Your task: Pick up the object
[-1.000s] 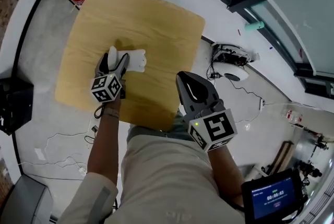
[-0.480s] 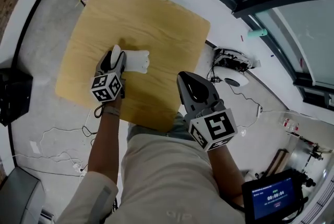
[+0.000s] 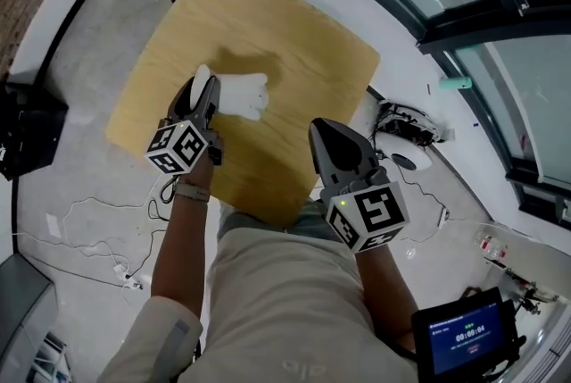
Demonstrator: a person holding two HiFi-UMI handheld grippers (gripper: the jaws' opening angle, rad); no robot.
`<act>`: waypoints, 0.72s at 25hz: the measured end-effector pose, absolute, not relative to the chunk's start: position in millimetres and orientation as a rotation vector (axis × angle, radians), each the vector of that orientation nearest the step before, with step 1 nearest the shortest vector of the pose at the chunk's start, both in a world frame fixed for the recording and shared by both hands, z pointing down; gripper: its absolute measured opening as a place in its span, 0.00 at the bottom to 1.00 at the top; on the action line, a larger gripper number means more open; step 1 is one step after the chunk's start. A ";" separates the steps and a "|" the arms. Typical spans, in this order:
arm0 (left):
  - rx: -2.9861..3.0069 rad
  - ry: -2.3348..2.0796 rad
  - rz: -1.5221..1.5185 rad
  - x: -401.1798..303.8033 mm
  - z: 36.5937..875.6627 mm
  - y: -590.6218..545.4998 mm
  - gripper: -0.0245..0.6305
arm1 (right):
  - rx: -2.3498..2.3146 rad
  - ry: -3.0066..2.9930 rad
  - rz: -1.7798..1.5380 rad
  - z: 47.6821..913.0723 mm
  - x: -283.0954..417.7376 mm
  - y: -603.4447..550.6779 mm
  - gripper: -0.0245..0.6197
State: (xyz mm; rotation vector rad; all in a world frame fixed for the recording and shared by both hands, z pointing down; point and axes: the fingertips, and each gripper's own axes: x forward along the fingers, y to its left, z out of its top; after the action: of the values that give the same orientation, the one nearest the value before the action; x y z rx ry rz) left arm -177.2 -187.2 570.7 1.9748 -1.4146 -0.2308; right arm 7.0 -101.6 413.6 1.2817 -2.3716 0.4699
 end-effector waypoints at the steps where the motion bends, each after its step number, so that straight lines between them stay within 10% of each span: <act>1: 1.978 -1.422 -0.276 -181.4 554.5 -187.9 0.37 | 1.278 -2.384 0.466 412.0 5.9 -103.7 0.06; 18: 2.204 -1.583 -0.641 -212.6 270.4 -151.9 0.36 | 1.317 -2.731 0.286 289.0 -12.7 -164.0 0.06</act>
State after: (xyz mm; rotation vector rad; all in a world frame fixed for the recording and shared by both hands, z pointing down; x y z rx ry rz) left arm -212.6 -151.9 270.4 2.2043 -1.5832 -0.6408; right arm -12.7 -164.0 289.0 1.3171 -2.7312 0.2857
